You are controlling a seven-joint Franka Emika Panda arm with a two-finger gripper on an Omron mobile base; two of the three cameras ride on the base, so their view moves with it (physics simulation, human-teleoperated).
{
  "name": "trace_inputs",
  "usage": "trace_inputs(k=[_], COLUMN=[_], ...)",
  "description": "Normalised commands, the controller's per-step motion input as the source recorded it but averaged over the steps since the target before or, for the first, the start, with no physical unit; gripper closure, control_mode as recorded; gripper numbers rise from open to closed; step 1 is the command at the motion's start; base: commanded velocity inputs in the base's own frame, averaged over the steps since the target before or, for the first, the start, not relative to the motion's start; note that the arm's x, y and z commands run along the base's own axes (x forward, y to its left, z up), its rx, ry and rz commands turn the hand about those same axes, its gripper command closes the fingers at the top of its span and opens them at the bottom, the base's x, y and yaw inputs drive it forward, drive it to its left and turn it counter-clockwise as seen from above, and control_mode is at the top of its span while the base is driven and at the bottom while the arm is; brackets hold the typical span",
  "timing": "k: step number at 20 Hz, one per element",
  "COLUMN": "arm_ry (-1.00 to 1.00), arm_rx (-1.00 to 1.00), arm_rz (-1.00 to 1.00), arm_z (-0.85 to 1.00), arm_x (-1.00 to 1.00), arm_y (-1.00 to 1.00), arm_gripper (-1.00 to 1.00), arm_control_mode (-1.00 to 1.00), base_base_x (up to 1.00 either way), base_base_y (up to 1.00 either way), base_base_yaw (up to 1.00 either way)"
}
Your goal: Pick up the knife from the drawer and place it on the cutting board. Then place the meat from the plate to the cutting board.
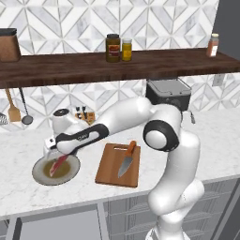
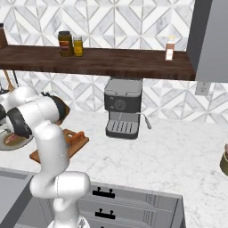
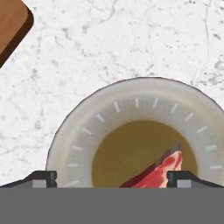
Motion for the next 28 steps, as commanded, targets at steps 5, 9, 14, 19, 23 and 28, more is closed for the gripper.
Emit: trace_inputs(k=[5,9,14,19,23,28], arm_ry=[0.00,0.02,0.09,0.17,0.06,0.00], arm_rx=[0.01,0.00,0.00,-0.03,-0.01,0.00], arm_rz=[-0.11,-0.13,-0.11,-0.07,-0.03,0.00], arm_z=[-0.18,-0.21,-0.30,-0.37,-0.31,-0.03], arm_x=[0.13,0.17,0.22,0.11,-0.20,0.00], arm_y=[0.40,0.49,0.45,0.20,-0.23,0.00], arm_gripper=[-1.00,-1.00,-1.00,-1.00,-1.00,1.00], arm_control_mode=[-1.00,-1.00,-1.00,-1.00,-1.00,-1.00], base_base_x=[0.00,0.00,0.00,0.00,0.00,0.00], base_base_y=[0.00,0.00,0.00,0.00,0.00,0.00], base_base_yaw=[0.00,0.00,0.00,0.00,0.00,0.00])
